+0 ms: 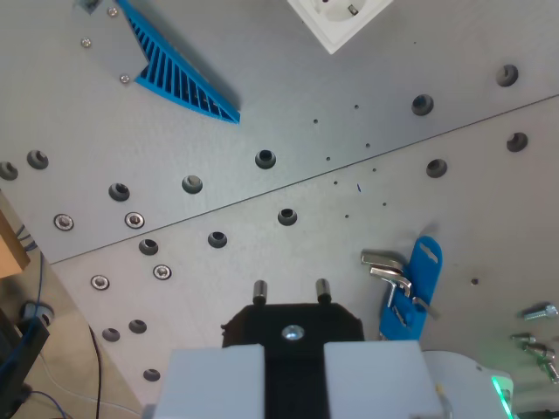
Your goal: Move above the white socket
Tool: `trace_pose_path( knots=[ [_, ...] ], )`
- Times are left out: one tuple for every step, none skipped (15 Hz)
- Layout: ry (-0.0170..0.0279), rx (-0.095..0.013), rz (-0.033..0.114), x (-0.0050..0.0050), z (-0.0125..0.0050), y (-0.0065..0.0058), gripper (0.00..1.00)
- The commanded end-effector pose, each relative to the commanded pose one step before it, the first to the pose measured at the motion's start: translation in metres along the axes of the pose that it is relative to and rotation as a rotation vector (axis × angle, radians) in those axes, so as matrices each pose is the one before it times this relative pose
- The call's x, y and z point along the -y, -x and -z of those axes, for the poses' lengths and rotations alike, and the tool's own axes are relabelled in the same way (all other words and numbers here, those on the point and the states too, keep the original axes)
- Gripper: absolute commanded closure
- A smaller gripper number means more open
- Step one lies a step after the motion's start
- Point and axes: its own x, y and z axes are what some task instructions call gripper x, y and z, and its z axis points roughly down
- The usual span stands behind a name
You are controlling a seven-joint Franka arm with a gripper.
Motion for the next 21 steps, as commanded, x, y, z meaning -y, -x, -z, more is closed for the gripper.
trace_pose_path(
  knots=[
    [-0.00040, 0.0006, 0.0206, -0.00041, -0.00228, -0.00043, 1.00],
    [0.00001, -0.0011, 0.0077, -0.00017, -0.00106, -0.00026, 1.00],
    [-0.00016, -0.0011, 0.0094, -0.00022, -0.00134, -0.00033, 1.00],
    [-0.00071, -0.0015, 0.0111, -0.00028, -0.00162, -0.00041, 1.00],
    [-0.00091, -0.0037, 0.0114, -0.00034, -0.00192, -0.00048, 1.00],
    [-0.00109, -0.0044, 0.0119, -0.00042, -0.00222, -0.00056, 1.00],
    [-0.00079, -0.0050, 0.0106, -0.00043, -0.00201, -0.00051, 1.00],
    [-0.00107, -0.0053, 0.0103, -0.00053, -0.00227, -0.00056, 1.00],
    [-0.00089, -0.0042, 0.0108, -0.00064, -0.00259, -0.00061, 1.00],
    [-0.00181, -0.0035, 0.0137, -0.00076, -0.00290, -0.00064, 1.00],
    [-0.00106, -0.0034, 0.0147, -0.00089, -0.00322, -0.00064, 1.00],
    [-0.00070, -0.0035, 0.0124, -0.00102, -0.00353, -0.00063, 1.00],
    [-0.00233, -0.0046, 0.0154, -0.00111, -0.00380, -0.00063, 1.00],
    [-0.00027, -0.0041, 0.0152, -0.00117, -0.00405, -0.00064, 1.00],
    [-0.00041, -0.0015, 0.0193, -0.00121, -0.00429, -0.00061, 1.00],
    [0.00200, -0.0016, 0.0161, -0.00120, -0.00451, -0.00060, 1.00],
    [0.00159, -0.0030, 0.0204, -0.00115, -0.00469, -0.00059, 1.00],
    [0.00221, 0.0010, 0.0213, -0.00111, -0.00482, -0.00065, 1.00],
    [0.00253, 0.0006, 0.0175, -0.00110, -0.00499, -0.00074, 1.00],
    [0.00061, 0.0008, 0.0180, -0.00110, -0.00500, -0.00083, 1.00],
    [0.00070, 0.0049, 0.0188, -0.00113, -0.00500, -0.00092, 1.00]
  ],
)
